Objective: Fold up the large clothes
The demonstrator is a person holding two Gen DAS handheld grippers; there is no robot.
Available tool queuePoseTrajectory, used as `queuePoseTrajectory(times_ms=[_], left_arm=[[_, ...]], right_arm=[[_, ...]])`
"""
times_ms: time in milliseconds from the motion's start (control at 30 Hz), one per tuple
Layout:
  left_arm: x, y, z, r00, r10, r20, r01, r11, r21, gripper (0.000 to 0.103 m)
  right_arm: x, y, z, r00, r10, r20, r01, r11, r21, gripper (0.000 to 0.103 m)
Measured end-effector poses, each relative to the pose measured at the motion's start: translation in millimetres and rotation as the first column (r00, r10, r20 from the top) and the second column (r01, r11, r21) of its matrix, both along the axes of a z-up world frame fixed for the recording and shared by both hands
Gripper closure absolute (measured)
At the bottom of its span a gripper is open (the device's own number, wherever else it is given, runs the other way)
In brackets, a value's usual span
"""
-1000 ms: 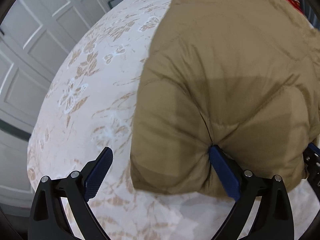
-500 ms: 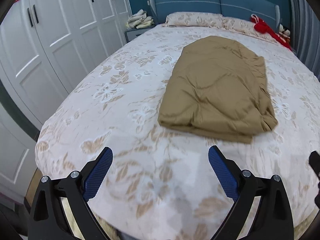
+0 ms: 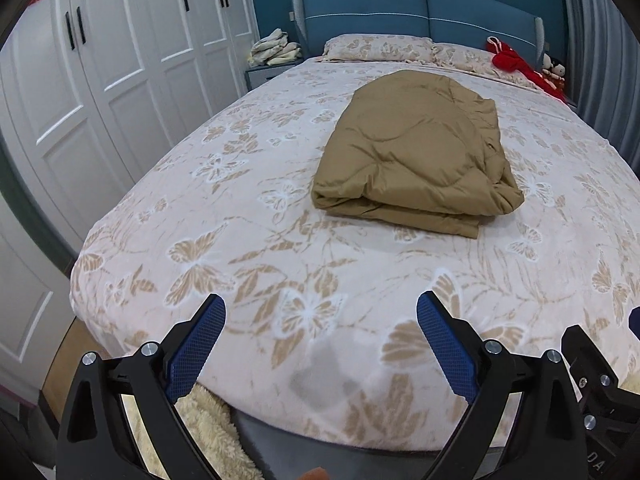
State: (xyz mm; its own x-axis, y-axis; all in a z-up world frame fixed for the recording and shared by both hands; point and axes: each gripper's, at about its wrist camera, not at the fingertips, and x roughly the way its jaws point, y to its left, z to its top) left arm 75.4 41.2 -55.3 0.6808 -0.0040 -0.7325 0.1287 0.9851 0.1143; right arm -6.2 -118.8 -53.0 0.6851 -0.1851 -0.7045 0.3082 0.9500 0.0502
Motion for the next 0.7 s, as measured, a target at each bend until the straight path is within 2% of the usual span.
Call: queuePoseTrajectory(times_ms=[100, 233, 367, 700], left_arm=[[-2, 2, -2, 1.0, 0.004, -0.003, -0.004, 1.0, -0.002, 0.008], [-5, 5, -3, 1.0, 0.012, 0.006, -0.012, 1.0, 0.0, 0.008], [-5, 9, -4, 1.0, 0.027, 0.003, -0.027, 0.999, -0.017, 0.008], [-4, 10, -5, 0.999, 0.034, 0.002, -0.034, 0.999, -0.007, 0.008]], right_arm=[[-2, 7, 1, 1.0, 0.015, 0.008, -0.015, 1.0, 0.014, 0.005], [-2, 18, 1, 1.0, 0.029, 0.01, -0.028, 0.999, -0.017, 0.005], [-1, 19, 1, 1.0, 0.029, 0.01, -0.029, 1.0, -0.001, 0.005], [0, 18, -2, 1.0, 0.027, 0.003, -0.027, 1.0, 0.013, 0.005]])
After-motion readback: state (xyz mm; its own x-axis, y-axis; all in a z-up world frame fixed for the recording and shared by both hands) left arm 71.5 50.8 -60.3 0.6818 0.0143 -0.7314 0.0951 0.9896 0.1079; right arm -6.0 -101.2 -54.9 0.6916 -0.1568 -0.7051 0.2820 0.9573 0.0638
